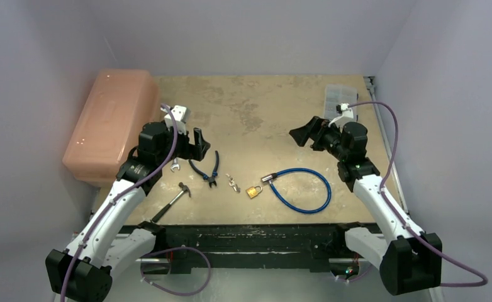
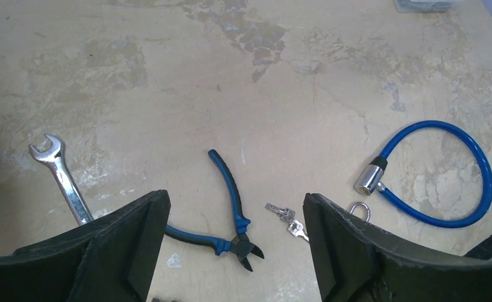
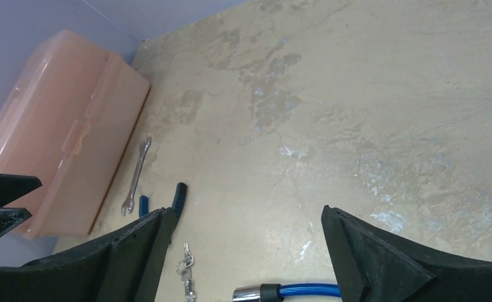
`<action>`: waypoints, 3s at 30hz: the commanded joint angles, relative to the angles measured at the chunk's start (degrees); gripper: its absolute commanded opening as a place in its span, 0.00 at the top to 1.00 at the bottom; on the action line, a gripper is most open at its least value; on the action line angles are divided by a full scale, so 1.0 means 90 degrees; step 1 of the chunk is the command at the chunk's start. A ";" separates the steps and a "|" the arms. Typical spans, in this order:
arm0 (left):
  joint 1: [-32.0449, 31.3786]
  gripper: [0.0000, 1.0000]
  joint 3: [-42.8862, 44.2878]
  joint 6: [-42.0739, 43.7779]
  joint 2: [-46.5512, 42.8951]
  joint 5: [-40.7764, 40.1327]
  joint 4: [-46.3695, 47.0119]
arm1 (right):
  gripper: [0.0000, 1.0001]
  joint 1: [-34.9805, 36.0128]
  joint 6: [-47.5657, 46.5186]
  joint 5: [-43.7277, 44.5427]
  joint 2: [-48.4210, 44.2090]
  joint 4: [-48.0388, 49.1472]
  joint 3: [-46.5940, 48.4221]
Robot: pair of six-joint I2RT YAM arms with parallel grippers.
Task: Unlock with the key
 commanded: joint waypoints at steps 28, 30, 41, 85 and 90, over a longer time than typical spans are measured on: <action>-0.0027 0.24 0.0211 -0.0036 -0.0439 -0.2246 -0.0277 | 0.08 0.4964 0.0017 0.2776 0.2465 -0.2148 0.2674; -0.0027 0.25 0.0209 -0.0043 -0.0451 -0.2276 -0.0292 | 0.10 0.5142 0.0069 0.2878 0.2823 -0.2087 0.2749; -0.0027 0.26 0.0207 -0.0037 -0.0487 -0.2434 -0.0297 | 0.36 0.5494 -0.0139 0.3414 0.4821 -0.2637 0.4075; 0.0090 0.30 0.0237 -0.0052 -0.0443 -0.2513 -0.0366 | 1.00 0.5551 -0.0513 0.3548 0.6076 -0.2572 0.4190; 0.0090 0.30 0.0248 -0.0054 -0.0413 -0.2462 -0.0350 | 1.00 0.5551 -0.0478 0.3624 0.5644 -0.2421 0.3977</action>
